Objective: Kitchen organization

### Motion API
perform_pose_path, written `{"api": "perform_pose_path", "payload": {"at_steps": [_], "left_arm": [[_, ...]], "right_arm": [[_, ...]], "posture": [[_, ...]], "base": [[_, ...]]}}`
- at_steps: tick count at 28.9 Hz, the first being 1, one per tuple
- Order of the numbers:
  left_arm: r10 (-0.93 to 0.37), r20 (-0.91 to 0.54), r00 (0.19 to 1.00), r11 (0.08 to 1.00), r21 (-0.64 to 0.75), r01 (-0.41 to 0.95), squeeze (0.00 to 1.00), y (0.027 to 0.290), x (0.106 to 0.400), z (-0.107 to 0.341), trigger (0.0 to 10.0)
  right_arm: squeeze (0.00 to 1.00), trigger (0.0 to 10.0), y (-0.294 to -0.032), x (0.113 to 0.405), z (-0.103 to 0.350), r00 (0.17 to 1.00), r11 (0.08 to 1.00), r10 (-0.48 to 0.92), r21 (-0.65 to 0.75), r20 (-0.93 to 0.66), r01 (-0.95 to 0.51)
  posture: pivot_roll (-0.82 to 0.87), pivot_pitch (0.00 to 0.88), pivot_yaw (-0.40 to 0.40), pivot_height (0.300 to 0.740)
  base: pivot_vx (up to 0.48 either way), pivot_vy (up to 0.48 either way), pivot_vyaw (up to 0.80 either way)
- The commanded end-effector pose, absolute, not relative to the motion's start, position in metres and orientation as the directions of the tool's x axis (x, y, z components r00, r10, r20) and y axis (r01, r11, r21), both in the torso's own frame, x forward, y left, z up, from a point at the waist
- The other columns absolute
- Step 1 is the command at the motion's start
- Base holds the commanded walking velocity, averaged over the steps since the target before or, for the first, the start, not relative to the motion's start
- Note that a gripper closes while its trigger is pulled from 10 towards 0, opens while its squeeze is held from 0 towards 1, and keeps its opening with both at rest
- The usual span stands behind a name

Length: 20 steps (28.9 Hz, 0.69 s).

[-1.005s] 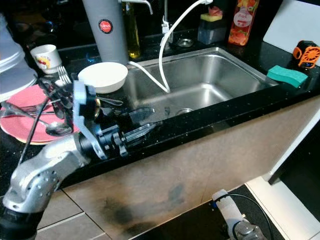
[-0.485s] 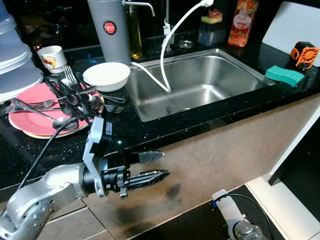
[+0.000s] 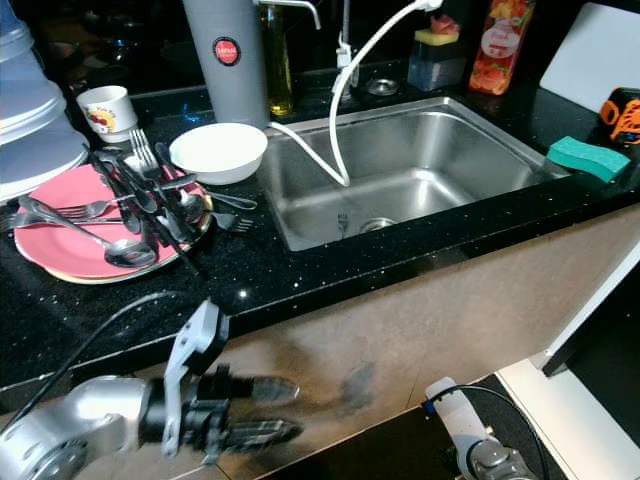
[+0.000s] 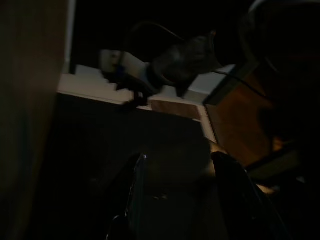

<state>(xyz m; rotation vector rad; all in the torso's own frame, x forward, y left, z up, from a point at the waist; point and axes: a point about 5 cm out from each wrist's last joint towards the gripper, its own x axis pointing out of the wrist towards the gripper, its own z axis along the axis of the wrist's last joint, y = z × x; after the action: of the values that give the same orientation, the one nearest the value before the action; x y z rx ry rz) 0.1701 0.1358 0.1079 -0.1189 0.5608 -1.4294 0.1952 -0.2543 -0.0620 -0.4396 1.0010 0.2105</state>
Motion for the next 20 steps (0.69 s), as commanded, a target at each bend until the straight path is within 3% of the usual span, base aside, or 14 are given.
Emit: {"api": "perform_pose_path", "payload": {"at_steps": [1,15,20], "left_arm": [[-0.944,-0.33,0.007,0.141,-0.386,0.912,0.0,0.139,0.167,0.108,10.0],[-0.938,-0.347,-0.006,0.13,-0.367,0.921,0.0,0.142,0.165,0.104,10.0],[-0.91,-0.412,0.04,0.213,-0.384,0.898,0.0,0.157,0.172,0.087,10.0]], "right_arm": [[0.0,10.0,-0.255,0.194,-0.063,0.525,0.895,-0.035,-0.26,-0.85,-0.362],[0.0,10.0,-0.254,0.194,-0.063,0.525,0.896,-0.033,-0.258,-0.85,-0.361],[0.0,10.0,-0.252,0.195,-0.063,0.528,0.896,-0.03,-0.257,-0.849,-0.362]], "posture": [[0.05,0.0,0.031,0.74],[0.05,0.0,0.031,0.74],[0.05,0.0,0.035,0.74]], "base": [[0.0,0.0,0.0],[-0.301,0.0,0.0],[-0.329,0.0,0.0]]}}
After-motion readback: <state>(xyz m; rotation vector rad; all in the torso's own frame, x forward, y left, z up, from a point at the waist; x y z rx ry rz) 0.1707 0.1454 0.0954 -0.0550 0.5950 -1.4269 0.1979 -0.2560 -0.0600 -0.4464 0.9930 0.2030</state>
